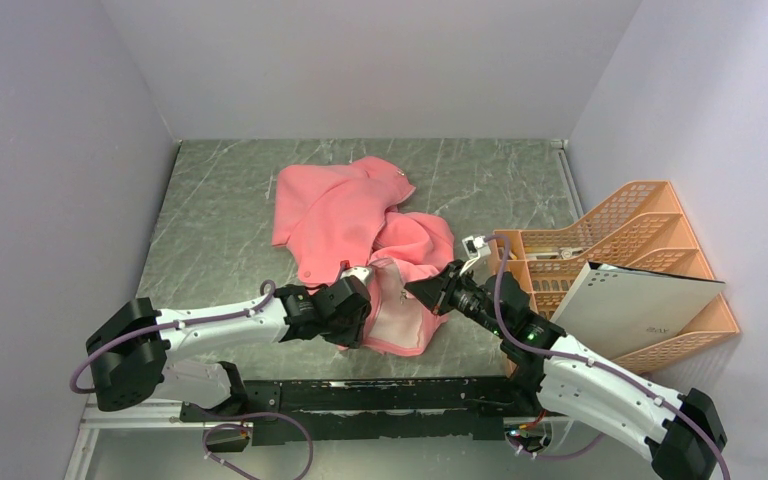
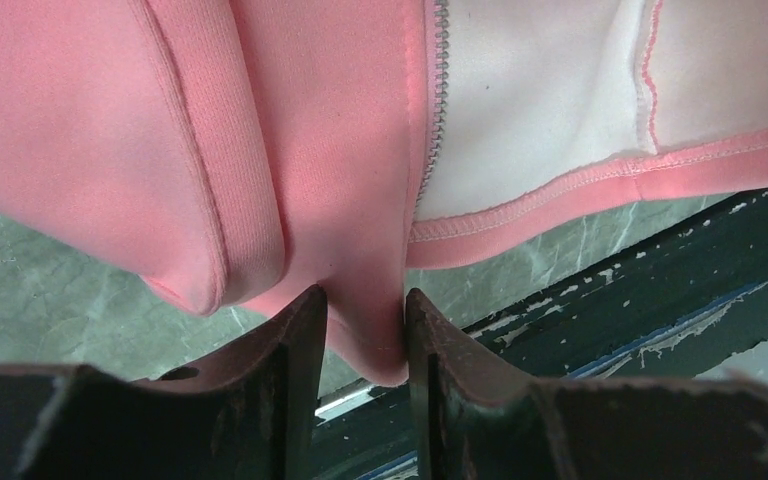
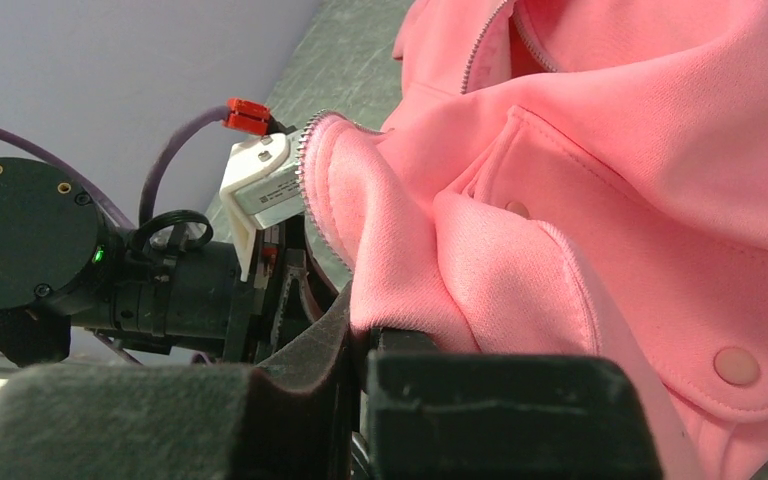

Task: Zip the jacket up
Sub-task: Pick up the jacket from the center of the board.

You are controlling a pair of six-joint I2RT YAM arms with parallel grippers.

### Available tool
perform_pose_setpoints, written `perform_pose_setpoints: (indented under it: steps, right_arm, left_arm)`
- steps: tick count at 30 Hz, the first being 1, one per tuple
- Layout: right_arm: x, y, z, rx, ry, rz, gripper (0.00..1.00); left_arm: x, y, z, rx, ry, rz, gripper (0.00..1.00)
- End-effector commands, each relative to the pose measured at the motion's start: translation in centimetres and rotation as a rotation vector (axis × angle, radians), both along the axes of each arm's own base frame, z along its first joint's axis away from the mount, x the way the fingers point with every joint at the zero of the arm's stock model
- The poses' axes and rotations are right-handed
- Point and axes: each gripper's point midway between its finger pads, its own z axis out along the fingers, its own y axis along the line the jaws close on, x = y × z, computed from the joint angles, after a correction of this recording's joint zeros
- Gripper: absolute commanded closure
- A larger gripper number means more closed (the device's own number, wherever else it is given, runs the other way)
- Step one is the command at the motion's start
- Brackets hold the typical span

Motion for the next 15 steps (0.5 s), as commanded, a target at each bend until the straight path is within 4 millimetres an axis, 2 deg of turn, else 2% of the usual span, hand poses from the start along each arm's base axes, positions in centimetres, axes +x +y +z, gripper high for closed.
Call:
perform_pose_setpoints:
  steps: [1,6,11,15]
  right_arm:
    - [0.41,0.24,1.90,0.051,-0.047,-0.004,1.00]
    - [0.43,0.14,1.91,0.050,-0.046,-0.009,1.00]
    - [0.41,0.13,1.91,0.052,-0.047,-0.008,1.00]
    - [0.40,0.11,1.90,0.053,-0.044,-0.010,1.00]
  left_arm:
    - [0.39,-1.20,1.54,-0.050,-0.015,-0.025,0.57]
    - [0.39,-1.20,1.31,-0.038,-0.010,-0.034,0.57]
    - [0.45,-1.24,1.37,-0.036,-0.014,-0.039,0.64]
    - [0.34,-1.32,1.15,-0.035,-0.007,-0.043,0.77]
